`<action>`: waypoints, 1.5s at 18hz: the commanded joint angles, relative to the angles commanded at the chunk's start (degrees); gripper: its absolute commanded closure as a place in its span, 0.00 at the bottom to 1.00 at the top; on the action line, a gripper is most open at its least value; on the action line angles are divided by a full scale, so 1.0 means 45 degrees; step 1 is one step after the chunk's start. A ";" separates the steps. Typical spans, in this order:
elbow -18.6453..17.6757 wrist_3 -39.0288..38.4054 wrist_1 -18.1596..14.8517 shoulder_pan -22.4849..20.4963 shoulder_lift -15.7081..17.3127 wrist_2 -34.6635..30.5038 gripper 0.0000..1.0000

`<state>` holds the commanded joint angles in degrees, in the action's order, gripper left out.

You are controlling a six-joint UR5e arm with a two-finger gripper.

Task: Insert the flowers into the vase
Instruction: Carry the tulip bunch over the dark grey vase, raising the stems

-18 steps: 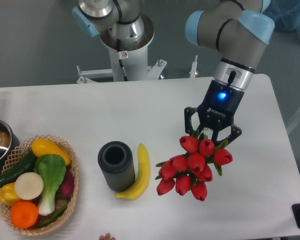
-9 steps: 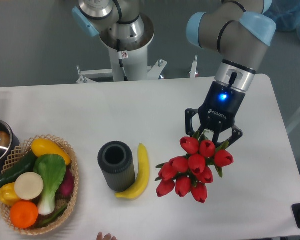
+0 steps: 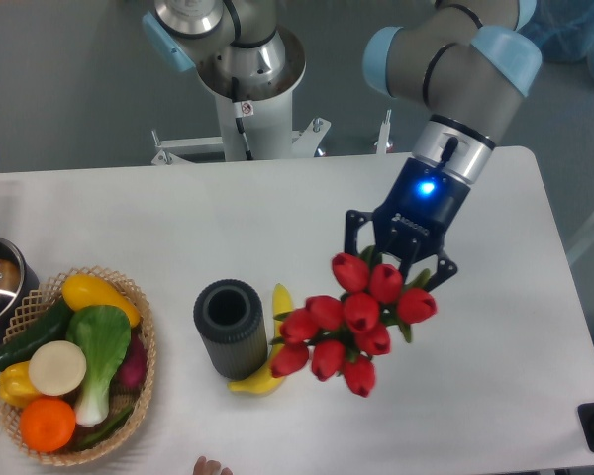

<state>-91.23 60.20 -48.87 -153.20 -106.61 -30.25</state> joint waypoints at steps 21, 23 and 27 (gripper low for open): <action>-0.2071 0.2812 0.0078 0.0684 0.0840 0.6214 0.60; -0.2517 0.3473 0.0078 0.0724 0.0859 0.6369 0.60; -0.3027 0.4141 0.0059 0.0724 0.0879 0.6624 0.60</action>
<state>-104.85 78.84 -48.60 -149.94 -102.66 -0.44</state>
